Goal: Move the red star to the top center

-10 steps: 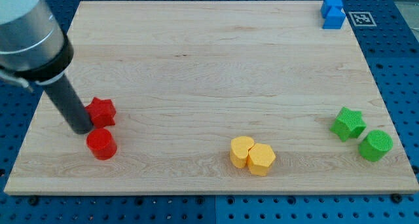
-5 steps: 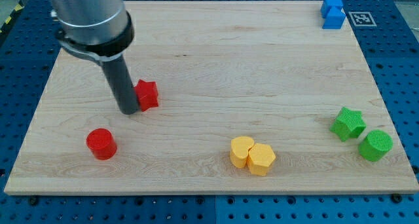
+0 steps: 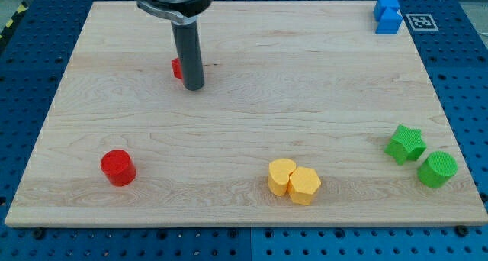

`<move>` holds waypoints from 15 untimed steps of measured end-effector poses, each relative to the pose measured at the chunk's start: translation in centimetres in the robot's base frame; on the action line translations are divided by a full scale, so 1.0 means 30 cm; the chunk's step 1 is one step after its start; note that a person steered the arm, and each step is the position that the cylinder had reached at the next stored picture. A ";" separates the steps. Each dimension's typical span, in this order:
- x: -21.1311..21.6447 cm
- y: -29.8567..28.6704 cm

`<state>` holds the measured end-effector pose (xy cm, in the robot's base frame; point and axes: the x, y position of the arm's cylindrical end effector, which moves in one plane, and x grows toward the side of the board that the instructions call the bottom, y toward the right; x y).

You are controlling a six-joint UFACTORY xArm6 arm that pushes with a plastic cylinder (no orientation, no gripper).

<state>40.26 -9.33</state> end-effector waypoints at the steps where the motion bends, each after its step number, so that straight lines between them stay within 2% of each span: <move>1: -0.026 -0.099; 3: -0.159 -0.094; 7: -0.438 0.148; 9: -0.541 0.175; 10: -0.532 0.175; 11: -0.428 0.175; 12: -0.356 0.264; 13: -0.355 0.409; 15: -0.379 0.360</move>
<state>28.90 1.46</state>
